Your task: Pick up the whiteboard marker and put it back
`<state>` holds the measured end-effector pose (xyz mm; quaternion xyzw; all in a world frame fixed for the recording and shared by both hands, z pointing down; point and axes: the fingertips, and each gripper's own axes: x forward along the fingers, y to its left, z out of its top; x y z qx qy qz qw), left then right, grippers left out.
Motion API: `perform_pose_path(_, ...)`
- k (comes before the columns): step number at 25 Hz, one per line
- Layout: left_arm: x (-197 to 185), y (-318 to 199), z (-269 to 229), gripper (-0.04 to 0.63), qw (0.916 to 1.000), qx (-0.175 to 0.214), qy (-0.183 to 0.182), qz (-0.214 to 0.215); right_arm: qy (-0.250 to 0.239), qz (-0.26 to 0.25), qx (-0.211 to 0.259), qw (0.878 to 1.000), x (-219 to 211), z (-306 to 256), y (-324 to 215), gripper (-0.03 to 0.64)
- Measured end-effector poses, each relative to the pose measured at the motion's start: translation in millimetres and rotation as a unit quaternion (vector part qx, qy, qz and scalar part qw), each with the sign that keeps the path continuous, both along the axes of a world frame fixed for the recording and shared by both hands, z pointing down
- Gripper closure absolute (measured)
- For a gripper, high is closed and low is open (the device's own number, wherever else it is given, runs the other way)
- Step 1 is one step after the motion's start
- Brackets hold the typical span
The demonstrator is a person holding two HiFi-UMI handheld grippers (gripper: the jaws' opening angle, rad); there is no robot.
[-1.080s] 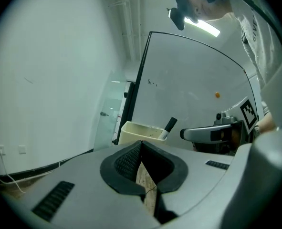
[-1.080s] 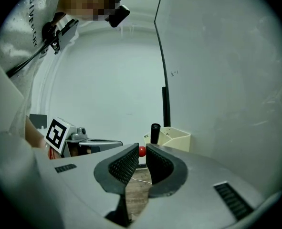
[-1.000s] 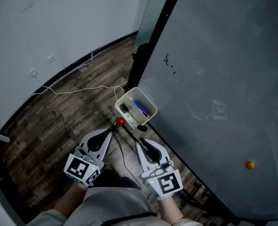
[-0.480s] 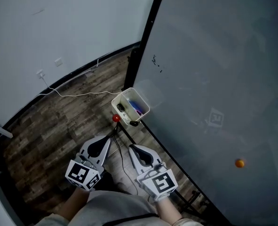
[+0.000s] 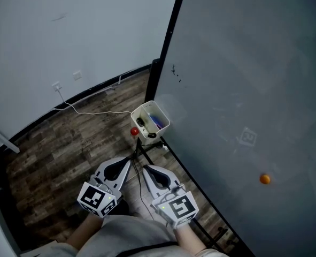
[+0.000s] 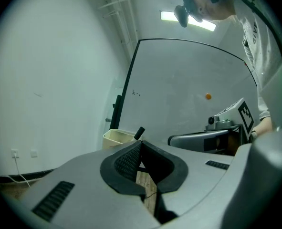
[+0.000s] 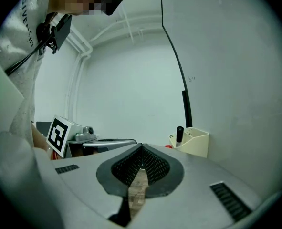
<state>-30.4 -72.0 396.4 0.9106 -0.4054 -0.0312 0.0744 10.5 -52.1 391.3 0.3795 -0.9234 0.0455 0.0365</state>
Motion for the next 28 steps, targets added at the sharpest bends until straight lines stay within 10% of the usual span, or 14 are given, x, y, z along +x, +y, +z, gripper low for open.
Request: perform_pose_path(28,14.8,113.8,-5.8,0.580,0.9997,0.005,-0.022,-0.006,-0.042,-0.004,-0.020,0.999,17.4,-9.7,99.1,0.598)
